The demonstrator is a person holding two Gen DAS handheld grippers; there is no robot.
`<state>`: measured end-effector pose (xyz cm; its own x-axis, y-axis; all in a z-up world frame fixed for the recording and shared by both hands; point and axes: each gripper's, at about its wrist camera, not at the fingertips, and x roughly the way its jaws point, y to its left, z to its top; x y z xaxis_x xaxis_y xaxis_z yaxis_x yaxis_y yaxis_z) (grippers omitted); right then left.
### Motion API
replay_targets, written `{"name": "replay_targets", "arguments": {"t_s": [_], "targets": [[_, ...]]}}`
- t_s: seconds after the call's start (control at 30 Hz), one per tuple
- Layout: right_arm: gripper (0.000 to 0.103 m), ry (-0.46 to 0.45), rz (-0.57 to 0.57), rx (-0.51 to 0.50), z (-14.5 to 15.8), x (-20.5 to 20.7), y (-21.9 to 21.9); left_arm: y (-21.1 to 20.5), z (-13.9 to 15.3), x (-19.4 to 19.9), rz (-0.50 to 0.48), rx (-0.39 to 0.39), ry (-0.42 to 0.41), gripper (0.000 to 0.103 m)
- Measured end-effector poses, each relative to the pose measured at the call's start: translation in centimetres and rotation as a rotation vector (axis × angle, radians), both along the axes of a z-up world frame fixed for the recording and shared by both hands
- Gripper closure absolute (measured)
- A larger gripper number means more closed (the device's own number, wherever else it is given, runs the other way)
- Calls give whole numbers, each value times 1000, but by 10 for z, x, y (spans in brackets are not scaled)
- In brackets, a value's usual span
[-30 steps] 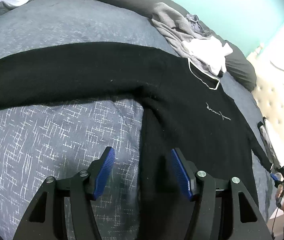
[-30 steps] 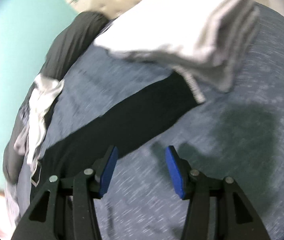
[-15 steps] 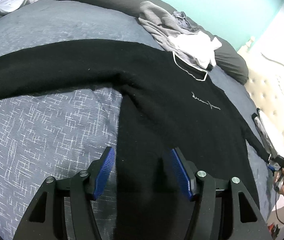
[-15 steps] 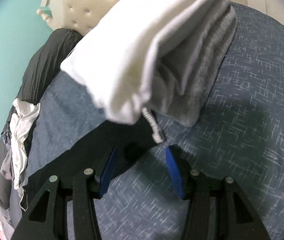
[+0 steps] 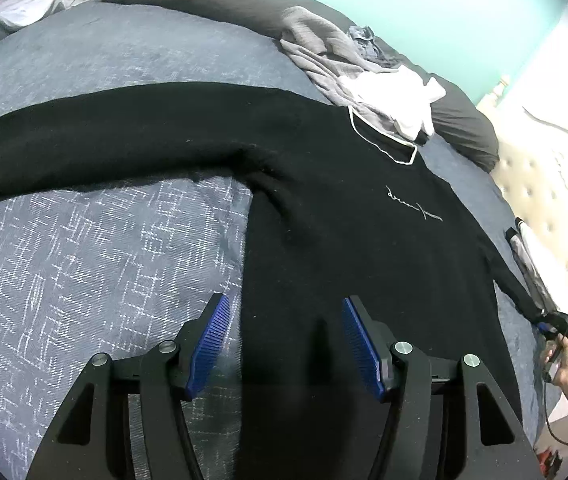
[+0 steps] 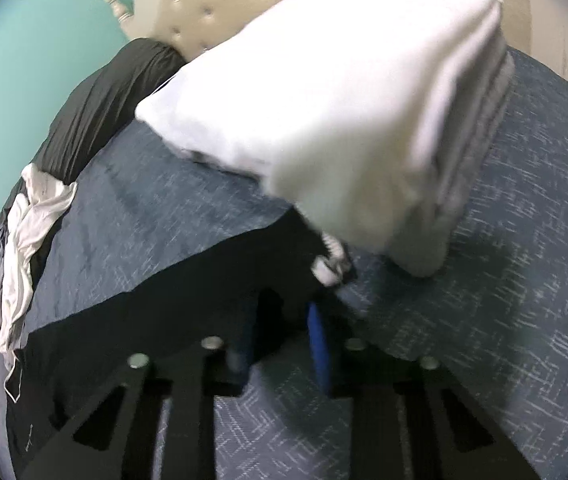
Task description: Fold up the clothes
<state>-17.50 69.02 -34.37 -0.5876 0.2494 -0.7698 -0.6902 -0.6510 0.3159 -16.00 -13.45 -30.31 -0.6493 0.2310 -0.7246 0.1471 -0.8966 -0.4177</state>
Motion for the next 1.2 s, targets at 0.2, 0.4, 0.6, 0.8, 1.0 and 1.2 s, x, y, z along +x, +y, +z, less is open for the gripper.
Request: {"name": "replay_targets", "arguments": {"t_s": [0.2, 0.4, 0.6, 0.8, 1.0, 1.2], "targets": [[97, 62, 90, 76, 25, 0, -15, -7, 7, 3, 16, 4, 14, 40], [97, 145, 194, 95, 61, -11, -42, -6, 17, 9, 13, 7, 34, 40], [98, 241, 318, 88, 114, -29, -87, -10, 28, 20, 27, 10, 51, 40], [98, 326, 472, 87, 166, -48, -145, -12, 38, 29, 33, 26, 70, 40], [98, 371, 620, 70, 202, -68, -215, -9, 43, 38, 25, 50, 84, 40], [98, 395, 784, 68, 231, -76, -293, -5, 45, 46, 7, 88, 97, 40]]}}
